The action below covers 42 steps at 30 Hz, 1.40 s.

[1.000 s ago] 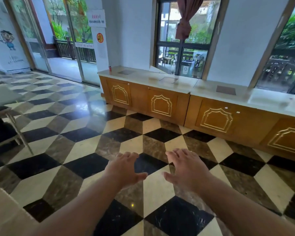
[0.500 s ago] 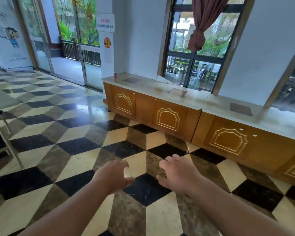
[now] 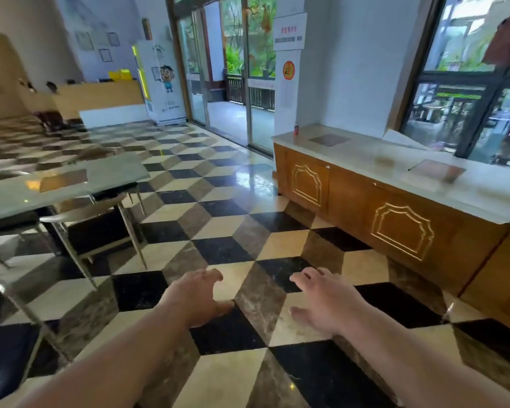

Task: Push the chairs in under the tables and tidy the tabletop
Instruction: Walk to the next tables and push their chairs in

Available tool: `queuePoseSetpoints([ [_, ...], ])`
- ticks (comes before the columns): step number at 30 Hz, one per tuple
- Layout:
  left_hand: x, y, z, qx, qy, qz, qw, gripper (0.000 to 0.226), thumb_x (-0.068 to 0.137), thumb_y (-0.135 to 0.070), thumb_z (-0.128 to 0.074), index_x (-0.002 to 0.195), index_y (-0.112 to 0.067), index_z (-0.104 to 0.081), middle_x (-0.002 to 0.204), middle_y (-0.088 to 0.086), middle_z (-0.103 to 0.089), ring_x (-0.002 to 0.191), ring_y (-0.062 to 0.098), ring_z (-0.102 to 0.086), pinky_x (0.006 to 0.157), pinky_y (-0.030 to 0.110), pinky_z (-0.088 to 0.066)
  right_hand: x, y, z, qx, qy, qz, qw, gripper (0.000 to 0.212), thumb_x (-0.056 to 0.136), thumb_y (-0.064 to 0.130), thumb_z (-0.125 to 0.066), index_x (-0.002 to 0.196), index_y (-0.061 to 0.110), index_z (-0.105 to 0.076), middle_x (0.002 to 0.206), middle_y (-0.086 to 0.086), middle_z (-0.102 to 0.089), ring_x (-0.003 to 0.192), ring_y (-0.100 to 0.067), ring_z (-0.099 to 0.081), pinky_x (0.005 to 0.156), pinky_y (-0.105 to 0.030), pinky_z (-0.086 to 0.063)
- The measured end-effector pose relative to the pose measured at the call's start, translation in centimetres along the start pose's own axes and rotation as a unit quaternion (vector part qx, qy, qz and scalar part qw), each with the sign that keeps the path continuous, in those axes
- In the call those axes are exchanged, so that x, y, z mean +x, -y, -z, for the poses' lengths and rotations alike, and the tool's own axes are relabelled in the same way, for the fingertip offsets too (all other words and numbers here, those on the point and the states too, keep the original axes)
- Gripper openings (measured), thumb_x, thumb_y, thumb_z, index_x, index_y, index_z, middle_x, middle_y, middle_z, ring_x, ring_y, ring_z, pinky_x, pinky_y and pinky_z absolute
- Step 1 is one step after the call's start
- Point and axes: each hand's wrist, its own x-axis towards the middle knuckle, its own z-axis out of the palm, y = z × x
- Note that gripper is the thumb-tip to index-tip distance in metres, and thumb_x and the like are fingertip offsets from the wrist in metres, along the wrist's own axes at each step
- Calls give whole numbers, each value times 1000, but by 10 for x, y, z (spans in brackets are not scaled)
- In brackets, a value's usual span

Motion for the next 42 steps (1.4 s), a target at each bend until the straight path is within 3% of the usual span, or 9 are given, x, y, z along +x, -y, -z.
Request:
queuePoseSetpoints([
  [5,43,15,25,-18,-22,63,998,82,94,-71,-60,161,-30,-36,166,-4,-40,152,19,-36,122,41,-34,104,-20,20,5,-21,46,999,65,101,63,-53,153,27,-42,147,0,-56,133,-25,-53,109,-43,-48],
  [10,65,57,18,-47,-15,113,992,79,92,-74,-59,157,-34,-39,160,-7,-44,146,18,-42,116,44,-42,187,8,10,1,-7,109,994,35,102,51,-58,127,26,-62,117,6,-67,104,-14,-61,93,-34,-56],
  [17,129,154,32,-103,-77,191,973,75,89,-71,-62,151,-33,-45,150,-7,-50,133,19,-50,104,43,-50,320,83,36,-29,-13,206,978,56,97,63,-53,143,31,-48,143,4,-57,135,-21,-50,109,-43,-48],
  [24,221,279,44,-157,-92,224,958,78,89,-74,-63,154,-34,-43,154,-7,-48,138,19,-48,107,43,-50,468,169,63,-109,23,261,959,66,99,68,-46,153,30,-39,155,1,-47,143,-24,-43,116,-44,-39],
  [31,280,397,90,-150,-120,278,941,73,91,-71,-64,151,-33,-48,147,-4,-57,131,21,-57,98,41,-55,593,248,101,-43,-3,285,958,59,101,62,-52,149,28,-46,149,3,-55,135,-21,-52,107,-40,-49],
  [36,315,451,94,-144,-116,304,934,71,88,-73,-63,148,-36,-50,134,-8,-63,120,18,-62,89,35,-56,666,293,90,-83,22,333,939,50,102,61,-49,135,23,-56,130,0,-62,118,-21,-56,101,-43,-51],
  [40,346,500,88,-144,-86,328,930,57,87,-74,-66,130,-36,-58,119,-10,-67,102,13,-61,80,33,-54,739,325,71,-59,27,364,929,52,101,61,-52,136,23,-56,130,-1,-64,117,-22,-59,96,-43,-55],
  [42,364,524,83,-139,-71,350,924,59,87,-74,-66,130,-34,-58,117,-10,-66,102,15,-61,80,35,-53,779,341,58,-60,35,388,919,53,101,60,-52,138,22,-56,131,-2,-64,119,-23,-59,96,-43,-55],
])
